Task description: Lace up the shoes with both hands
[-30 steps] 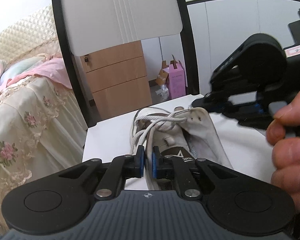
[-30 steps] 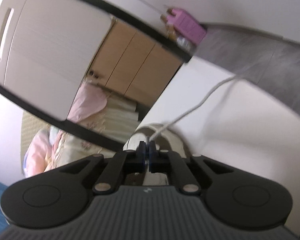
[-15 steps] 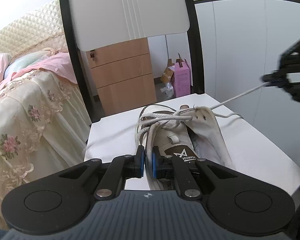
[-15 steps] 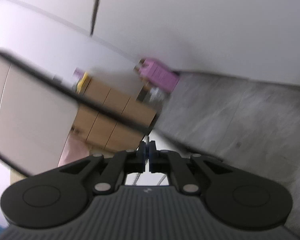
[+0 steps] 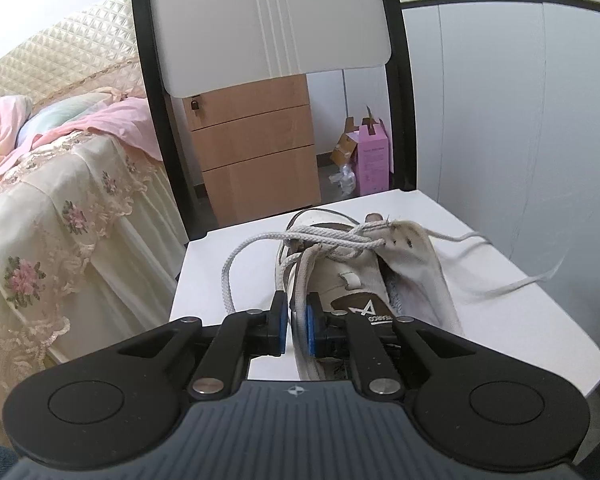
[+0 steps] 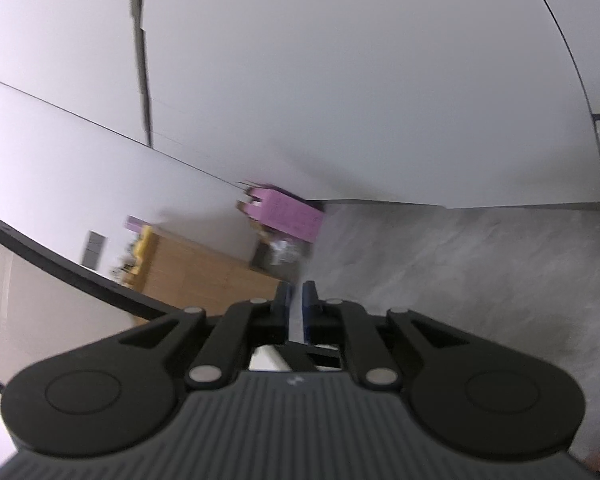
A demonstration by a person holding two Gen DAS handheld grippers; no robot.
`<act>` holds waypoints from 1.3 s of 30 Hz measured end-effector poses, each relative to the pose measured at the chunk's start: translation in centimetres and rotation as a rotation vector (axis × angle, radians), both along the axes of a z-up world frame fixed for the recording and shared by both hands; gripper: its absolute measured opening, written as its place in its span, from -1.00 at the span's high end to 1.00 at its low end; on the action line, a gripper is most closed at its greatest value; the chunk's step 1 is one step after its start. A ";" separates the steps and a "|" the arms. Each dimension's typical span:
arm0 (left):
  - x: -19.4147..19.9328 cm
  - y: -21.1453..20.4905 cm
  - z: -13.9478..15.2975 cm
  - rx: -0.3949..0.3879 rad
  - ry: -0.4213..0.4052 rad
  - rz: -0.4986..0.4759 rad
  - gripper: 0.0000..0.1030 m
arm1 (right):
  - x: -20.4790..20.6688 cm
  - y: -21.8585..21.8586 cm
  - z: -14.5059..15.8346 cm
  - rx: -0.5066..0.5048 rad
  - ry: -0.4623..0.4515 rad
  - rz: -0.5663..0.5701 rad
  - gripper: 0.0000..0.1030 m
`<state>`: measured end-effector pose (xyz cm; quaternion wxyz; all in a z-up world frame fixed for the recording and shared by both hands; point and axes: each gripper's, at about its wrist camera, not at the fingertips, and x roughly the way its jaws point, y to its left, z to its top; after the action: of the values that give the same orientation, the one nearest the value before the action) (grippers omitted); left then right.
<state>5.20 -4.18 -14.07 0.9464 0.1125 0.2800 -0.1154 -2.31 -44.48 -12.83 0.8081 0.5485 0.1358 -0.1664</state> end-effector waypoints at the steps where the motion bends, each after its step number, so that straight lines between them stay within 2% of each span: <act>1: 0.1 0.1 0.1 -0.006 -0.001 0.001 0.78 | -0.2 0.1 0.3 -0.006 -0.005 -0.002 0.27; 2: 0.1 0.1 0.1 -0.013 -0.003 0.000 0.78 | -0.3 0.2 0.6 -0.017 -0.015 -0.006 0.14; 4: 0.2 0.2 0.3 -0.025 -0.008 -0.001 0.78 | -0.1 0.5 0.9 -0.020 -0.047 0.001 0.14; 7: 0.3 0.4 0.6 -0.055 -0.029 0.001 0.43 | 0.9 1.8 0.9 -0.002 -0.059 0.053 0.13; 8: 0.4 0.5 0.7 -0.067 -0.038 0.000 0.36 | 1.5 2.6 0.8 0.020 -0.060 0.095 0.13; 13: 0.8 0.5 0.7 -0.078 -0.056 -0.009 0.36 | 5.8 9.1 -0.7 0.181 -0.058 0.409 0.12; 16: 1.2 0.7 0.7 -0.069 -0.056 -0.015 0.36 | 7.8 13.6 -1.1 0.199 -0.024 0.563 0.12; 18: 1.3 1.0 0.8 -0.072 -0.050 -0.018 0.37 | 8.7 15.8 -1.3 0.209 0.011 0.618 0.12; 22: 1.4 1.5 0.9 -0.079 -0.041 -0.029 0.41 | 9.2 17.6 -2.2 0.269 0.048 0.604 0.12; 28: 1.4 1.6 0.8 -0.097 -0.028 -0.043 0.53 | 9.7 18.0 -2.1 0.211 0.062 0.567 0.13; 31: 1.5 1.5 0.7 -0.100 -0.028 -0.048 0.63 | 10.4 17.9 -2.2 0.126 0.067 0.514 0.14; 33: 1.6 1.4 0.7 -0.096 -0.031 -0.051 0.72 | 10.8 17.9 -2.7 0.135 0.061 0.500 0.19; 34: 1.6 1.4 0.7 -0.094 -0.031 -0.054 0.72 | 11.1 17.8 -3.0 0.145 0.060 0.496 0.28; 37: 1.7 1.4 0.6 -0.084 -0.033 -0.063 0.83 | 11.3 18.0 -3.4 0.109 0.084 0.483 0.85; 38: 1.7 1.4 0.6 -0.080 -0.035 -0.062 0.85 | 11.2 18.1 -3.2 0.090 0.072 0.481 0.94; 39: 1.7 1.4 0.6 -0.075 -0.037 -0.060 0.85 | 11.1 18.2 -3.1 0.081 0.053 0.477 0.94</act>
<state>6.86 -2.75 -13.46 0.9511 0.0874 0.2545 -0.1519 8.83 -26.33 -15.98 0.7980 0.5283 0.2893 0.0202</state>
